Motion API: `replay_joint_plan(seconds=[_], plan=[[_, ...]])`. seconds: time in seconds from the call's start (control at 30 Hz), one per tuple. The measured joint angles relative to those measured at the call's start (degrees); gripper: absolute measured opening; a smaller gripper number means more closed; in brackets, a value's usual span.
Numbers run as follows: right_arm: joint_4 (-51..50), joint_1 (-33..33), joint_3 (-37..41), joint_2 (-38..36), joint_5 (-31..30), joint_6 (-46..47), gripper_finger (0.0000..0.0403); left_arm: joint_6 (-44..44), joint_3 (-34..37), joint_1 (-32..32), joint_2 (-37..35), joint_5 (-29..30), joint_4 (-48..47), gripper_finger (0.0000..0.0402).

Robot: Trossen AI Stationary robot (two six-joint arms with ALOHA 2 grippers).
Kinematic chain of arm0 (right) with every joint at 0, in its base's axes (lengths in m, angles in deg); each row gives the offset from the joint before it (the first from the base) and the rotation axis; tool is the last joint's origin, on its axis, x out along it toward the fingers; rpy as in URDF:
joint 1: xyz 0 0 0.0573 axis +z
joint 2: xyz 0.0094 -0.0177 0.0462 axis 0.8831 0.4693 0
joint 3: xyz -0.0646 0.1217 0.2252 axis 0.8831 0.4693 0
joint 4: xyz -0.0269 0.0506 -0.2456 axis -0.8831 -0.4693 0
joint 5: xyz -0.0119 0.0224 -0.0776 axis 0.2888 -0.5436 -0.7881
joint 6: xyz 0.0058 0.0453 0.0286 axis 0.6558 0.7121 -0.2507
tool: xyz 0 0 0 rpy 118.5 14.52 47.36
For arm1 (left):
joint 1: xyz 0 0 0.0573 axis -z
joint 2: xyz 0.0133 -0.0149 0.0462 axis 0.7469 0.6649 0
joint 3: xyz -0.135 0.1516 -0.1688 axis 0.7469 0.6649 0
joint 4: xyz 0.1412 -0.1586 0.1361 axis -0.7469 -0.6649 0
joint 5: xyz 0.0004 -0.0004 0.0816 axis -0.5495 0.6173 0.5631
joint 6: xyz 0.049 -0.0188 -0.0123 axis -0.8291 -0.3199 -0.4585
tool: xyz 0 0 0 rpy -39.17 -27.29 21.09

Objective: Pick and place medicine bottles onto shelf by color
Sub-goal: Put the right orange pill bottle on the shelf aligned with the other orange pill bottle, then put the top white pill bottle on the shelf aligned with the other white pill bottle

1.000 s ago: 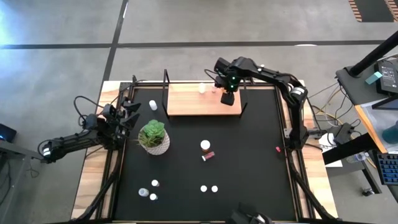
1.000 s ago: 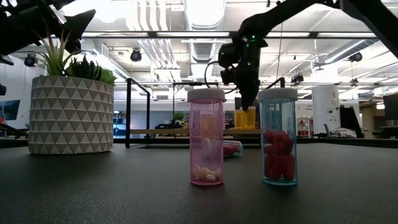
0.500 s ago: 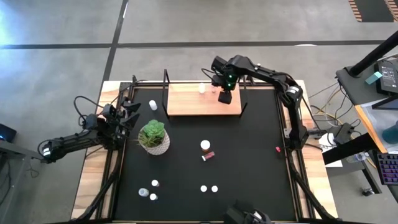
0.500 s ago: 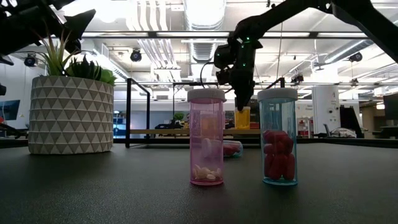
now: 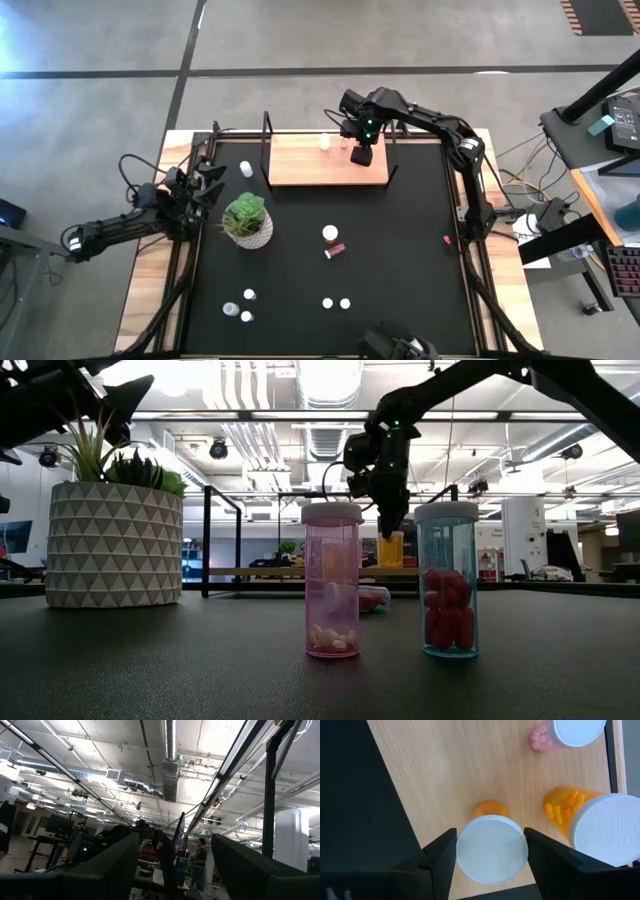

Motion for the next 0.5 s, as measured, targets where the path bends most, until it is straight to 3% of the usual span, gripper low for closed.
replay_joint_plan(seconds=[0.17,0.5], plan=[[0.5,0.0,-0.1,0.0,-1.7,3.2,0.0225,0.0,0.0,0.0,0.0,0.0,0.0,0.0233],[0.5,0.0,0.0,-2.0,-1.8,6.4,0.0344,0.0,0.0,0.0,0.0,0.0,0.0,0.0233]])
